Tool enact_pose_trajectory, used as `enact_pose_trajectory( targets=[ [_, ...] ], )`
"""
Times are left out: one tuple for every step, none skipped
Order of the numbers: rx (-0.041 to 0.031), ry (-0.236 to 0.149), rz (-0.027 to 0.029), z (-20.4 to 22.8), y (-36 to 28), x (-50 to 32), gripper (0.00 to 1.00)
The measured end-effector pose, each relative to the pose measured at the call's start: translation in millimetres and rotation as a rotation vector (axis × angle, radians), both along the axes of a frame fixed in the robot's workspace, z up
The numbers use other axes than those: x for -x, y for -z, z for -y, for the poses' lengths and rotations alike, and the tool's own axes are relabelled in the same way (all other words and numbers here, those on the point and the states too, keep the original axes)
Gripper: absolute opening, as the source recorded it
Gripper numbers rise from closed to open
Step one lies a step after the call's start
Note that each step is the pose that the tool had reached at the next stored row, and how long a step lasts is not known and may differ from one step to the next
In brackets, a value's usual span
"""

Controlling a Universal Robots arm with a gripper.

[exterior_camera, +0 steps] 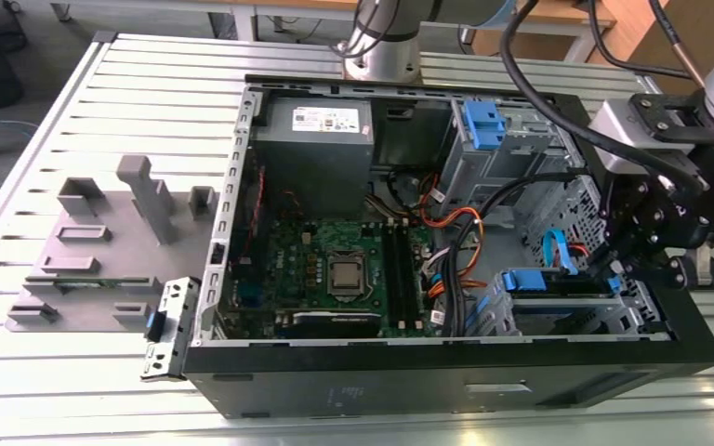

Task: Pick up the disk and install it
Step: 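Insert the second disk wire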

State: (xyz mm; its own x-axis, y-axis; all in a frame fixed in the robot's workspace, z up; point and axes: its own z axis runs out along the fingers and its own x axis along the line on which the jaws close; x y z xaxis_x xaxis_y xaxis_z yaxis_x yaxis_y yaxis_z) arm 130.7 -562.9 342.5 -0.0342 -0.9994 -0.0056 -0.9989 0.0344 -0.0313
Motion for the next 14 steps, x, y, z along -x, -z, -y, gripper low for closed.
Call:
enact_pose_trajectory(
  targets=[
    [0.0000,0.000,0.0000,1.0,0.0,0.0,0.16],
    [0.0000,0.000,0.0000,1.7,0.1,0.2,0.16],
    [-0.0001,0.000,0.0000,2.0,0.1,0.6,0.16],
    [0.0000,0.000,0.0000,2.1,0.2,1.1,0.16],
    [0.0000,0.000,0.0000,2.2,0.4,1.5,0.16],
    [0.0000,0.000,0.0000,2.4,0.7,1.9,0.16],
    [0.0000,0.000,0.0000,2.6,0.9,2.3,0.16],
    [0.0001,0.000,0.0000,2.8,1.2,2.5,0.16],
    [0.0000,0.000,0.0000,2.9,1.5,2.7,0.16],
    [0.0000,0.000,0.0000,3.1,1.7,2.9,0.16],
    [0.0000,0.000,0.0000,3.2,1.9,3.1,0.16],
    [0.0000,0.000,0.0001,3.2,2.0,3.2,0.16],
    [0.0002,0.000,0.0000,3.2,2.0,3.3,0.16],
    [0.0000,0.000,0.0000,3.3,2.1,3.3,0.16]
  ],
)
